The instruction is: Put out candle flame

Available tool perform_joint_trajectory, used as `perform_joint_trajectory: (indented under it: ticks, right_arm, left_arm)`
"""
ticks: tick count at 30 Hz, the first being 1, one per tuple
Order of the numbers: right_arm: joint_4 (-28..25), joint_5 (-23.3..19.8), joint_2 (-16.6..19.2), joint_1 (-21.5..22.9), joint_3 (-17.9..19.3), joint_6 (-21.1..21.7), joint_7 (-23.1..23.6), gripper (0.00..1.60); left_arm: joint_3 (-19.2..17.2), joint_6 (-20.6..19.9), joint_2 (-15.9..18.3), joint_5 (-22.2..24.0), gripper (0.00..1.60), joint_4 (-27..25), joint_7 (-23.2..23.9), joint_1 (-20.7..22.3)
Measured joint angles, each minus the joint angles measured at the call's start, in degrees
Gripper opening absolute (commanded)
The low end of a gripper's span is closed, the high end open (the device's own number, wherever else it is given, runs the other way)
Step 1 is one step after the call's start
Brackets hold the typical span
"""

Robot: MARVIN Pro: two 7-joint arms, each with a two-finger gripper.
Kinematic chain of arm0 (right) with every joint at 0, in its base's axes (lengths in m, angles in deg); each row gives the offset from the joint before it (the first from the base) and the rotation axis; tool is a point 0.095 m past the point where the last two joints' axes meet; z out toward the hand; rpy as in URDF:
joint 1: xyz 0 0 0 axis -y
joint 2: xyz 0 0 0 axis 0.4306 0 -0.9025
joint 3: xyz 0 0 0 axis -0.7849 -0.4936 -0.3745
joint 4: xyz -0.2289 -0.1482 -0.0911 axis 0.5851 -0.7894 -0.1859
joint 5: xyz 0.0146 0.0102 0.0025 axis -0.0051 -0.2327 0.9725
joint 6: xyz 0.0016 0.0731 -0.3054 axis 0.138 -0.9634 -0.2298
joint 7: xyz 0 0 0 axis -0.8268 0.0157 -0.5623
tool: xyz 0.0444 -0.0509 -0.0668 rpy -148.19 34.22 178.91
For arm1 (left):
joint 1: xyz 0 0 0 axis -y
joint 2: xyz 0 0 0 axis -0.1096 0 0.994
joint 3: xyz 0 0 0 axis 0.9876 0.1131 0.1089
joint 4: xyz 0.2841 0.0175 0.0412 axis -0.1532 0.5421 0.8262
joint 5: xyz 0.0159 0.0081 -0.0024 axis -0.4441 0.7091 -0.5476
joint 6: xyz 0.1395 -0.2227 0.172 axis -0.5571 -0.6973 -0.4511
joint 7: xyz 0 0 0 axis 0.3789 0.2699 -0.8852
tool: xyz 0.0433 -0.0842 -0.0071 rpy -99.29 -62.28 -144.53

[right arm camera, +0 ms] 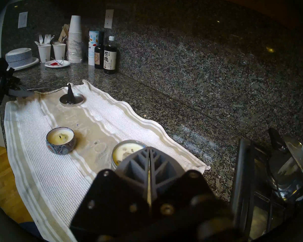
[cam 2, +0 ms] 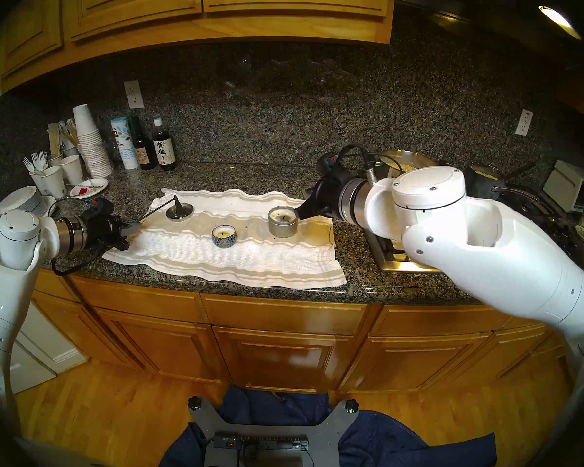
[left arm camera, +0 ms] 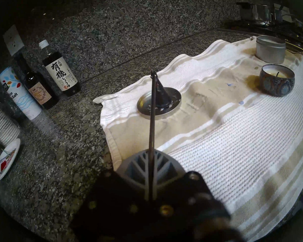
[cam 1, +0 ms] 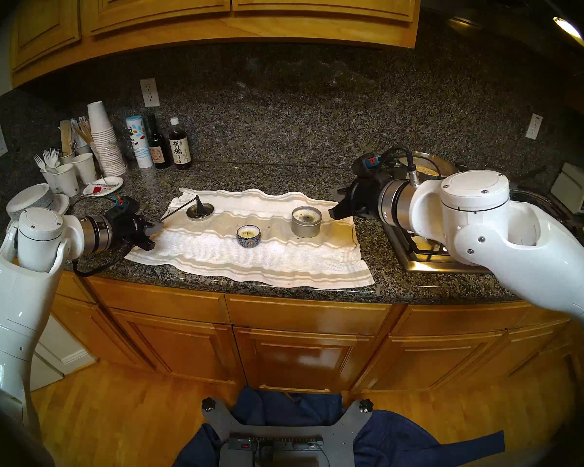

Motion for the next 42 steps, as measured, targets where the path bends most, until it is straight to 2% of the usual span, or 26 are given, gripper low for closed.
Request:
perform_joint_trajectory:
  ticks: [1,3,4,26,36,41,42]
  right_arm:
    - [0.02,0.0,-0.09,0.01,-0.02,0.0,0.0,0.0]
    - [0.07,0.03,-0.36,0.03,-0.06,0.01,0.03,0.0]
    - [0.09,0.04,-0.47,0.05,-0.08,0.01,0.03,0.0]
    - [0.44,0.03,-1.52,0.18,-0.16,0.05,-0.05,0.0]
    - [0.55,0.03,-1.54,0.17,-0.22,0.02,-0.08,0.0]
    - [0.59,0.04,-1.56,0.17,-0.25,0.02,-0.08,0.0]
    - [0.59,0.04,-1.56,0.17,-0.25,0.02,-0.08,0.0]
  left_arm:
    - [0.0,0.01,0.01,0.0,0.4,0.0,-0.02,0.0]
    - [0.0,0.03,0.06,0.04,0.43,0.0,-0.06,0.0]
    - [0.0,0.04,0.08,0.05,0.56,0.0,-0.07,0.0]
    - [-0.23,0.37,0.16,1.69,0.58,-0.48,0.69,0.5]
    - [-1.81,-2.34,0.45,4.0,0.56,-2.56,2.89,1.71]
    - [-1.66,-2.89,0.42,3.83,0.45,-1.74,2.89,1.45]
    - [-1.59,-2.86,0.41,3.74,0.34,-1.59,2.75,1.38]
